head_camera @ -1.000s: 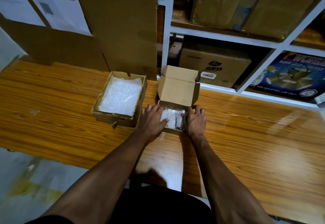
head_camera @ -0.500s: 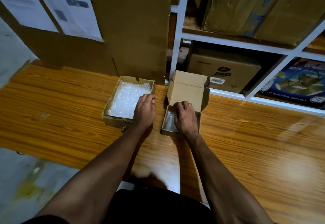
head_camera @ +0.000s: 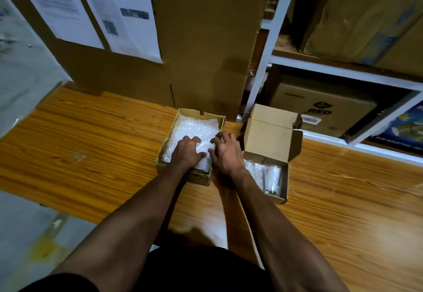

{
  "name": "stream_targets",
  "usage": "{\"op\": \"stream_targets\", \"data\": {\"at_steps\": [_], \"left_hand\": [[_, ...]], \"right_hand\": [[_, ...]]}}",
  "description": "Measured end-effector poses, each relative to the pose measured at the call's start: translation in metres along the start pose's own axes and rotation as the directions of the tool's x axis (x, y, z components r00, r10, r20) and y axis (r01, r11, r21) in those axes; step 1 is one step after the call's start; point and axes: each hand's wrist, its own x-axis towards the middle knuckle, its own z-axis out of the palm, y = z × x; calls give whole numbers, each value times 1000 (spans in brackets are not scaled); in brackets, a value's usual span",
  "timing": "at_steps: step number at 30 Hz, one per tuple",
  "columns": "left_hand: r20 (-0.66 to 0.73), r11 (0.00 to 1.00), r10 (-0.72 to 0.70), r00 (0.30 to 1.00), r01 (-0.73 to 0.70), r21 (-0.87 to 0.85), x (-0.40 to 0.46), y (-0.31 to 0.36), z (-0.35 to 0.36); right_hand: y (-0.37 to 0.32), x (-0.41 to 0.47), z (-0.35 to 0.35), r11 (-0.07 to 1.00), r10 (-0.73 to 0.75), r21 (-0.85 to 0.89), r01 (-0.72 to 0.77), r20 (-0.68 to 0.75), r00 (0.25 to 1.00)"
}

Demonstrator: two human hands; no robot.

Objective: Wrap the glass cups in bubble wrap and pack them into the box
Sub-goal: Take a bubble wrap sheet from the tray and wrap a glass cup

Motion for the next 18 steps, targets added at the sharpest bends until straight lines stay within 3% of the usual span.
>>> {"op": "stream_targets", "data": {"at_steps": [4,7,12,18], "left_hand": [[39,991,32,999,-37,131,12,-1,3],[40,993,17,999,-21,116,18,-2,4],[77,995,-63,995,68,-73,26,-10,0],[0,921,-224,975,211,-328,31,-10,-20]], "right_hand": [[-5,9,8,996,75,-58,-72,48,996],[-6,13,10,992,111,-66,-107,46,993],[-7,16,9,982,177,-75,-174,32,984],[-14,31,11,937,347,-19,-348,-29,937]]}}
